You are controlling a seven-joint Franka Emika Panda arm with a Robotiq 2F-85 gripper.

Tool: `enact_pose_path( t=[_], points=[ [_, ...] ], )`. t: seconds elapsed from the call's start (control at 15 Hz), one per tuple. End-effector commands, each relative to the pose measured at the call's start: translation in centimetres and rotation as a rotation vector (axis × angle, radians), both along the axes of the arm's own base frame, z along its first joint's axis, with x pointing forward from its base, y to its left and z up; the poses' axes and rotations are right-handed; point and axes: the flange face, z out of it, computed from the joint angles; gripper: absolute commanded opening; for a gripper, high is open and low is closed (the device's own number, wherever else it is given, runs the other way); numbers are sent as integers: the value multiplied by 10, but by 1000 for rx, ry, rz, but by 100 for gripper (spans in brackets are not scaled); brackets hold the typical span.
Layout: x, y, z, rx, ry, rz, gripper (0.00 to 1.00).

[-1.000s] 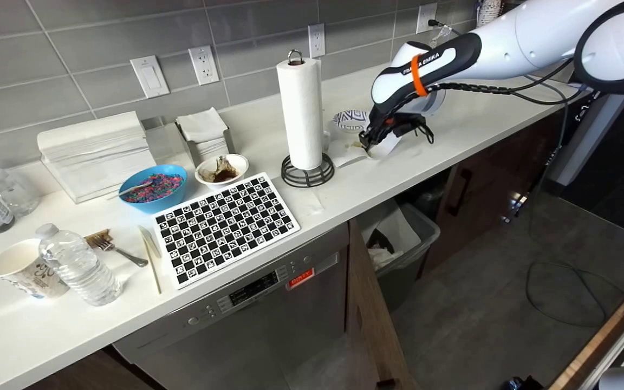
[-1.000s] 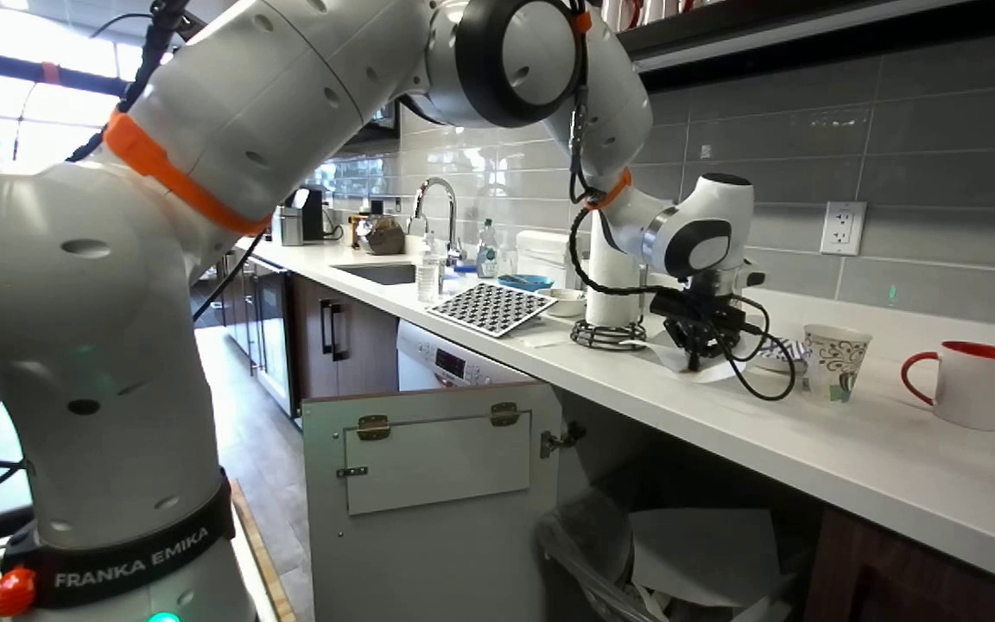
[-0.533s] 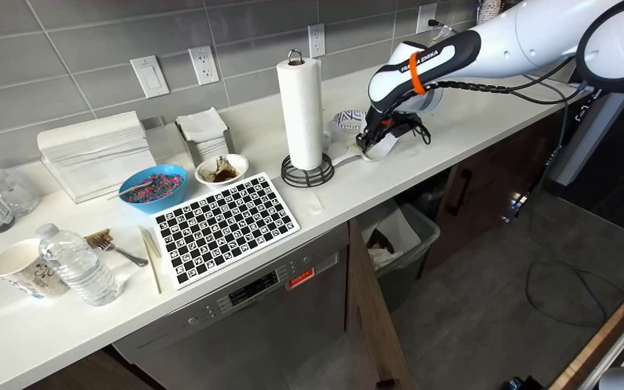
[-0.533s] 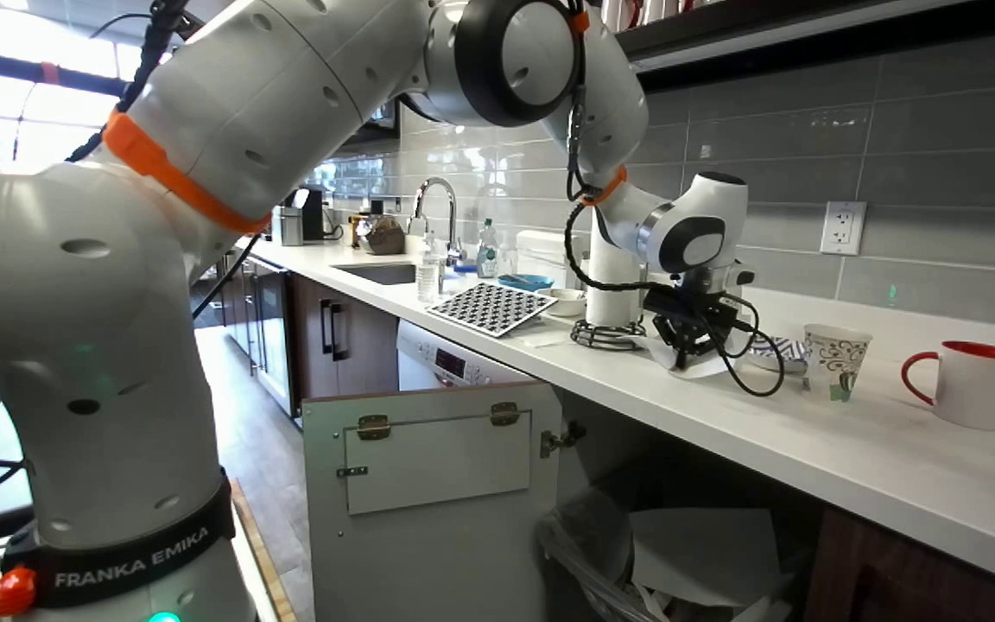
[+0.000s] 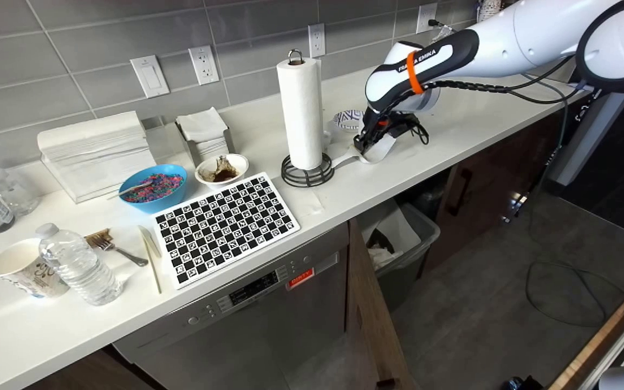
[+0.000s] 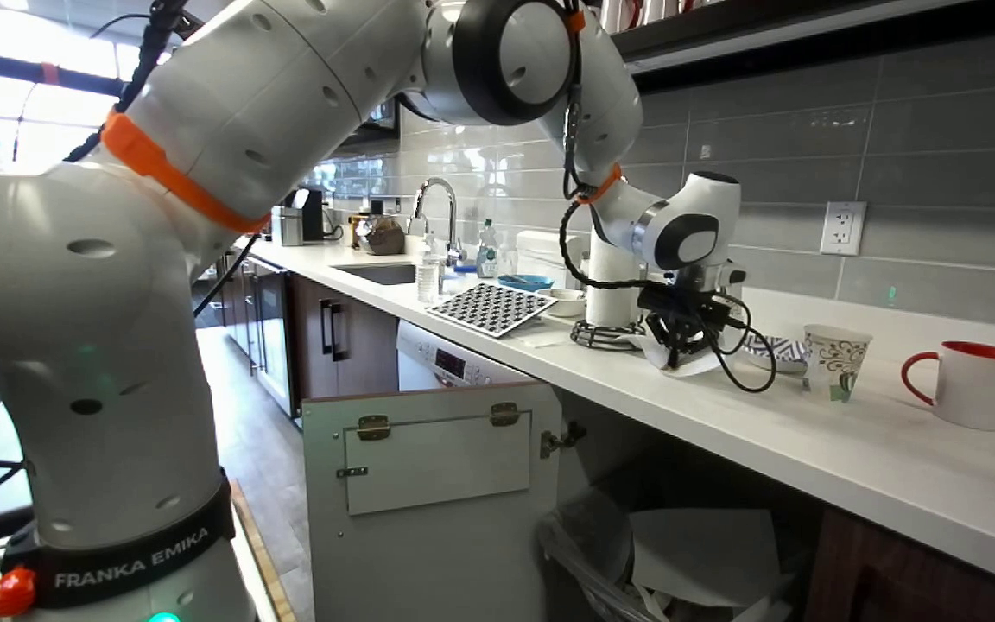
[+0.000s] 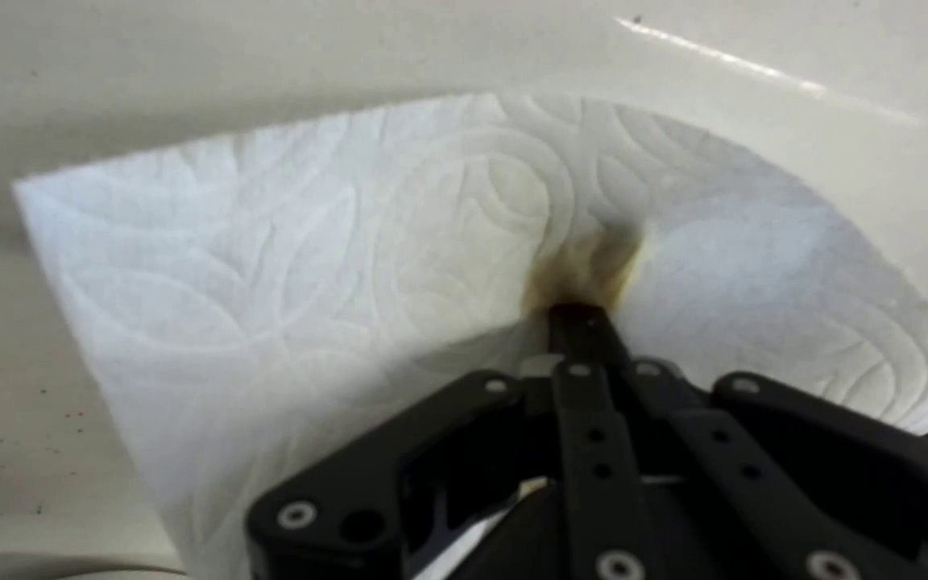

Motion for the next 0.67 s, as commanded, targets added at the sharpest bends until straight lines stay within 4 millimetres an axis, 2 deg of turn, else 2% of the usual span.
enact_pose_path(
  t=[0.0,0.4,0.6],
  points=[
    [-9,-17,-27,-84,32,-2,0],
    [-17,-65,-18,-239,22,-38,0],
    [-23,-81,-14,-280,41,-57,0]
  ],
)
